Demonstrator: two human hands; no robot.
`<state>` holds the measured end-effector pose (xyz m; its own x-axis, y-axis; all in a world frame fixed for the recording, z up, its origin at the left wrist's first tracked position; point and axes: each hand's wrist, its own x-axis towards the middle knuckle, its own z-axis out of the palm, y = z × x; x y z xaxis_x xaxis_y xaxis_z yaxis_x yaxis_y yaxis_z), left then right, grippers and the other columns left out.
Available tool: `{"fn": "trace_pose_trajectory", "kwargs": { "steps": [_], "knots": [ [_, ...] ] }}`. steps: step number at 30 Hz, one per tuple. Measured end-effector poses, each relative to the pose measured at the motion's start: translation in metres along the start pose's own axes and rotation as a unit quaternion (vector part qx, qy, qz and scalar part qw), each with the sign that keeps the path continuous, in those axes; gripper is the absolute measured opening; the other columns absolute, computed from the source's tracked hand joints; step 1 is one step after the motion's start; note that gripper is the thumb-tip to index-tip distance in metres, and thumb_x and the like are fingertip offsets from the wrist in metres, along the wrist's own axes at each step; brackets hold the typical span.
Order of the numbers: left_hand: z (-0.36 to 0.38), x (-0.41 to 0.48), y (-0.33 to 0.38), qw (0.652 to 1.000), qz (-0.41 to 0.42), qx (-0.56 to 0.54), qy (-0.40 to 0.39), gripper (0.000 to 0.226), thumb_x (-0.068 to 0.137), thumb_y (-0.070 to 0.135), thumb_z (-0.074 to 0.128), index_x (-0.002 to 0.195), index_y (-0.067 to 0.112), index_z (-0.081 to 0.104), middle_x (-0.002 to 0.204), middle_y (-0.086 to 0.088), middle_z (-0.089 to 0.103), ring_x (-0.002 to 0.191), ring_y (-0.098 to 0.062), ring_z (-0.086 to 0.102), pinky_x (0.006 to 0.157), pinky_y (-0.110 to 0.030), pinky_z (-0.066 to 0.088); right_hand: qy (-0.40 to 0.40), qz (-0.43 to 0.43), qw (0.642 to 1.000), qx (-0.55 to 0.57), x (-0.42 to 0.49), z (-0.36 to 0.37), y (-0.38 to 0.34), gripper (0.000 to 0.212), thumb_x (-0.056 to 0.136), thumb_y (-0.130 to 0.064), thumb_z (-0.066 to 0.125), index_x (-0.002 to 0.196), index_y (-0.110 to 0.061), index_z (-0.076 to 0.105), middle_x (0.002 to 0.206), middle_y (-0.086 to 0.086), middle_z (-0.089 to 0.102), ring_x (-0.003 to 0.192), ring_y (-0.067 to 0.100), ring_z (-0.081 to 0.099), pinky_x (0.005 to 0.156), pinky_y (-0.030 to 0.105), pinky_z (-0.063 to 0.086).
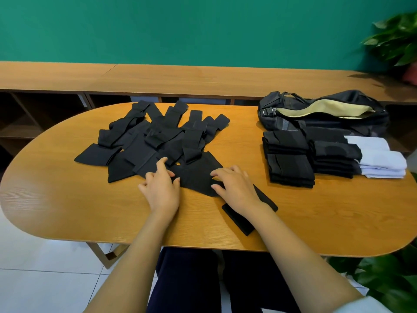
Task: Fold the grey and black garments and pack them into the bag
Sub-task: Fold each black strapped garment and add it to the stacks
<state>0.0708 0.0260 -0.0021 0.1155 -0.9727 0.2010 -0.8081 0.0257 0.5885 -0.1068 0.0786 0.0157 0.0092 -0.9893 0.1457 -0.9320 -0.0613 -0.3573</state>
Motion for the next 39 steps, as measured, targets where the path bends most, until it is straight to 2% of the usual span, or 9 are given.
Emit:
{"fn": "trace_pose_trajectory", "kwargs": {
  "steps": [5, 11, 14, 17, 20, 23, 26, 31, 39],
  "knots": [
    [0.008, 0.000, 0.001, 1.000, -0.009, 0.022, -0.004, 0.066, 0.089, 0.022, 0.068, 0.144, 0.023, 0.032, 0.136, -0.004, 0.049, 0.126, -0.027, 0.043, 0.100, -0.047, 0.030, -0.021, -0.004, 1.000, -0.004, 0.011, 0.003, 0.002, 0.041, 0.095, -0.031, 0.059, 0.134, -0.027, 0.050, 0.134, -0.008, 0.055, 0.125, 0.016, 0.039, 0.102, 0.034, 0.032],
    [0.002, 0.003, 0.000, 0.979, 0.048, -0.197, 0.002, 0.061, 0.086, -0.003, 0.066, 0.136, 0.022, 0.043, 0.096, 0.009, 0.059, 0.085, -0.003, 0.056, 0.102, -0.042, 0.044, -0.022, 0.007, 0.999, 0.047, 0.017, 0.004, 0.003, 0.050, 0.094, -0.031, 0.061, 0.140, -0.027, 0.043, 0.134, -0.009, 0.055, 0.126, 0.015, 0.039, 0.104, 0.035, 0.034],
    [-0.006, -0.001, 0.008, 0.948, 0.142, -0.282, -0.038, 0.054, 0.084, -0.005, 0.067, 0.128, 0.021, 0.048, 0.087, 0.010, 0.065, 0.087, -0.002, 0.061, 0.091, -0.017, 0.046, -0.015, 0.030, 0.986, 0.165, 0.022, -0.001, 0.004, 0.058, 0.093, -0.029, 0.063, 0.145, -0.031, 0.036, 0.138, -0.012, 0.051, 0.127, 0.015, 0.037, 0.107, 0.036, 0.033],
    [-0.012, -0.002, 0.019, 0.920, 0.204, -0.318, -0.101, 0.050, 0.085, -0.003, 0.068, 0.124, 0.023, 0.052, 0.088, 0.008, 0.067, 0.089, -0.011, 0.063, 0.090, -0.019, 0.047, -0.001, 0.003, 0.968, 0.250, 0.025, -0.006, 0.006, 0.037, 0.092, -0.026, 0.064, 0.126, -0.037, 0.054, 0.123, -0.014, 0.060, 0.118, 0.013, 0.044, 0.104, 0.043, 0.036],
    [-0.004, 0.001, 0.021, 0.931, 0.202, -0.274, -0.134, 0.044, 0.092, 0.012, 0.063, 0.133, 0.024, 0.049, 0.105, 0.010, 0.063, 0.103, -0.006, 0.059, 0.098, -0.025, 0.044, 0.030, 0.013, 0.966, 0.258, 0.027, -0.014, 0.011, 0.008, 0.094, -0.028, 0.060, 0.091, -0.023, 0.065, 0.087, -0.006, 0.066, 0.089, 0.014, 0.058, 0.084, 0.048, 0.047],
    [0.007, 0.002, 0.008, 0.956, 0.236, -0.053, -0.166, 0.035, 0.100, 0.037, 0.046, 0.134, 0.031, 0.050, 0.125, 0.014, 0.059, 0.123, -0.004, 0.048, 0.120, -0.045, 0.011, 0.088, 0.073, 0.959, 0.259, 0.032, -0.022, 0.022, 0.013, 0.096, -0.031, 0.058, 0.088, -0.023, 0.063, 0.086, -0.006, 0.067, 0.086, 0.015, 0.062, 0.075, 0.041, 0.051],
    [0.008, -0.002, 0.000, 0.965, 0.243, 0.023, -0.095, 0.031, 0.102, 0.037, 0.039, 0.113, 0.026, 0.066, 0.112, 0.015, 0.064, 0.115, -0.004, 0.052, 0.119, -0.037, -0.012, 0.140, 0.115, 0.959, 0.219, 0.046, -0.030, 0.039, 0.011, 0.097, -0.028, 0.058, 0.101, -0.020, 0.065, 0.096, -0.002, 0.068, 0.092, 0.018, 0.062, 0.072, 0.033, 0.047],
    [0.010, -0.009, -0.007, 0.969, 0.237, 0.023, -0.063, 0.027, 0.101, 0.030, 0.047, 0.117, 0.021, 0.067, 0.120, 0.008, 0.062, 0.123, -0.010, 0.050, 0.119, -0.043, -0.012, 0.073, 0.132, 0.976, 0.155, 0.060, -0.033, 0.056, 0.061, 0.099, -0.016, 0.054, 0.153, -0.011, 0.025, 0.151, 0.010, 0.039, 0.138, 0.025, 0.037, 0.111, 0.034, 0.031],
    [0.016, -0.063, 0.025, 0.958, 0.253, -0.044, -0.125, 0.044, 0.088, 0.060, 0.050, 0.120, 0.034, 0.061, 0.127, 0.020, 0.055, 0.129, -0.003, 0.037, 0.120, -0.043, -0.009, 0.087, 0.028, 0.988, 0.128, -0.006, -0.024, 0.057, 0.041, 0.100, -0.017, 0.052, 0.140, -0.018, 0.048, 0.137, 0.000, 0.053, 0.128, 0.014, 0.046, 0.104, 0.028, 0.038]
  ]
}}
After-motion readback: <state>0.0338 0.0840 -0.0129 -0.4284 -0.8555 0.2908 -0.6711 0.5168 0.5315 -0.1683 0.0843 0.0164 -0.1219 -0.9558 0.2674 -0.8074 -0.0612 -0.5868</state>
